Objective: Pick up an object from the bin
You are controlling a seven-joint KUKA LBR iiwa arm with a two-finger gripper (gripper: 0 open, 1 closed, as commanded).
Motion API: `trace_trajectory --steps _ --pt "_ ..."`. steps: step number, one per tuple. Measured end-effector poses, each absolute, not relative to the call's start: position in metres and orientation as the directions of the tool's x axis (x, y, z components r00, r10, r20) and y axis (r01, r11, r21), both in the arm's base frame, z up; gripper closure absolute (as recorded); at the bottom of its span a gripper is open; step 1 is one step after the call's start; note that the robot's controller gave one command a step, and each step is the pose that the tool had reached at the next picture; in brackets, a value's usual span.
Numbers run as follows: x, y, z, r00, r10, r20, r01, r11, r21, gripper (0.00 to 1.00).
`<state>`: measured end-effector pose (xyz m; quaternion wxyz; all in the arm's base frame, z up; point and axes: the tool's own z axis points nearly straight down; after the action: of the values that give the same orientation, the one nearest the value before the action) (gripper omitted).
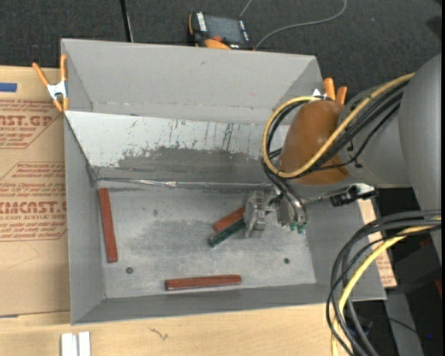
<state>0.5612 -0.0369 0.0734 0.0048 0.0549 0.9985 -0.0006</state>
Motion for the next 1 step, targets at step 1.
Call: trace_trajectory --steps 1 --pt "0.5587 -0.0359 0.0708 -0.994 0.108 -0.001 0.108 0.994 0.000 0.00"
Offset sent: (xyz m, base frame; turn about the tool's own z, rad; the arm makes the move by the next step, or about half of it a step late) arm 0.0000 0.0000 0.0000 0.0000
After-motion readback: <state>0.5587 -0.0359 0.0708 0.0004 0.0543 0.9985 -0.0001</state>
